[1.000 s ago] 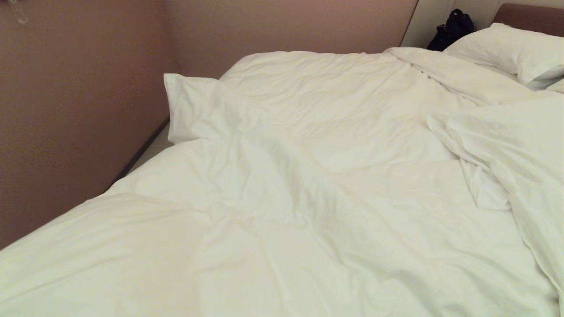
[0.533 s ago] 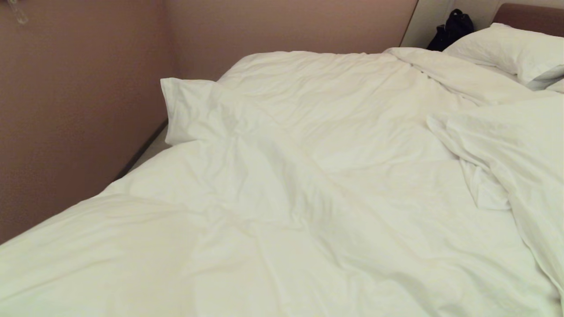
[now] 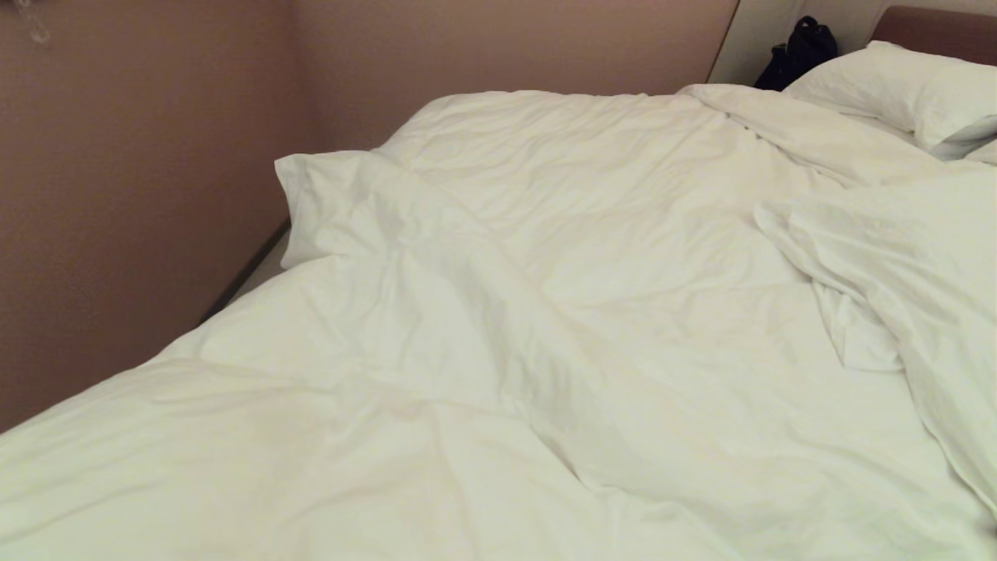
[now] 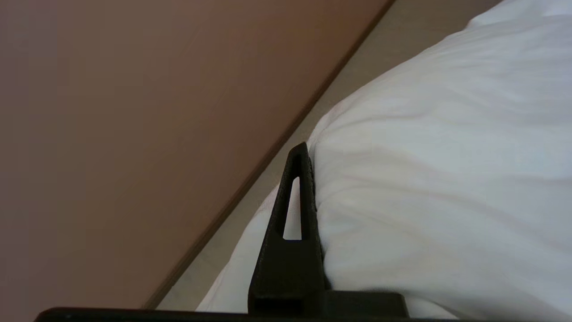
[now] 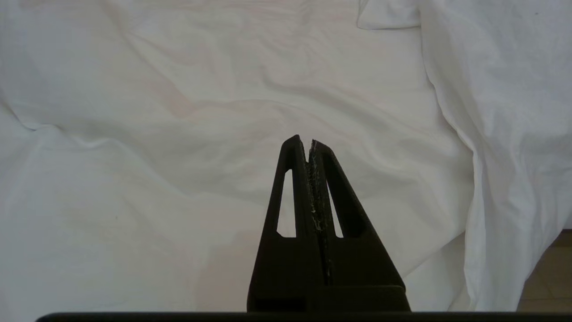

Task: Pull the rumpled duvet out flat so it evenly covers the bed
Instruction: Flatten the corners of the folded blanket

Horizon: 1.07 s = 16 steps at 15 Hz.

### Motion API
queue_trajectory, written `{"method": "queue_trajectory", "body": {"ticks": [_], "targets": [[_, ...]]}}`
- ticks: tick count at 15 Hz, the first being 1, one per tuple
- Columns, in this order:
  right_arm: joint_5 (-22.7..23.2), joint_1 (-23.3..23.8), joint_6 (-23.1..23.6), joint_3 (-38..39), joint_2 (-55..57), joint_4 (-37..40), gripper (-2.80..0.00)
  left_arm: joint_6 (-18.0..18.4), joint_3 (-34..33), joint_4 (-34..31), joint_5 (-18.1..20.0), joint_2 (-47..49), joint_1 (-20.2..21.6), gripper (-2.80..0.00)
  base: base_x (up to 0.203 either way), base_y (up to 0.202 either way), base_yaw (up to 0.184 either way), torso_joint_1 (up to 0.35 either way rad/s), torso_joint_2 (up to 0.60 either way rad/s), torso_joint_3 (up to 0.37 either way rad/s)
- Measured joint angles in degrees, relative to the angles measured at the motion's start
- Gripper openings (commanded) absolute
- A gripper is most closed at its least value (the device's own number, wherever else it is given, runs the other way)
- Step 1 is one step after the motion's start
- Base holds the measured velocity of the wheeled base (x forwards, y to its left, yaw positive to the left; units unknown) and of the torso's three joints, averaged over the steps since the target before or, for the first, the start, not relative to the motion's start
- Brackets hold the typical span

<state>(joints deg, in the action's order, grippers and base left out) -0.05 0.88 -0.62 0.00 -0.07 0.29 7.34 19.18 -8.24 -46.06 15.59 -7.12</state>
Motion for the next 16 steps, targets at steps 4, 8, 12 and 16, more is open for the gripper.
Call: {"method": "queue_trajectory", "body": {"ticks": [4, 8, 12, 16], "targets": [[0.0, 0.0, 0.0, 0.0, 0.0, 0.0, -2.80, 4.6, -2.2, -0.2, 0.3, -1.4, 4.5, -2.80, 0.000, 0.000, 0.000, 0.000, 0.00, 0.000], [0.0, 0.0, 0.0, 0.0, 0.0, 0.0, -2.80, 10.8, -4.1, 2.8, -3.9, -4.4, 7.5, -2.80, 0.000, 0.000, 0.000, 0.000, 0.00, 0.000], [0.0, 0.0, 0.0, 0.0, 0.0, 0.0, -2.80, 10.6, -4.9, 3.3, -4.2, -5.1, 7.7, -2.80, 0.000, 0.000, 0.000, 0.000, 0.00, 0.000], [0.0, 0.0, 0.0, 0.0, 0.0, 0.0, -2.80, 10.1, -6.4, 3.5, -4.8, -5.4, 7.7, -2.80, 0.000, 0.000, 0.000, 0.000, 0.00, 0.000]]}}
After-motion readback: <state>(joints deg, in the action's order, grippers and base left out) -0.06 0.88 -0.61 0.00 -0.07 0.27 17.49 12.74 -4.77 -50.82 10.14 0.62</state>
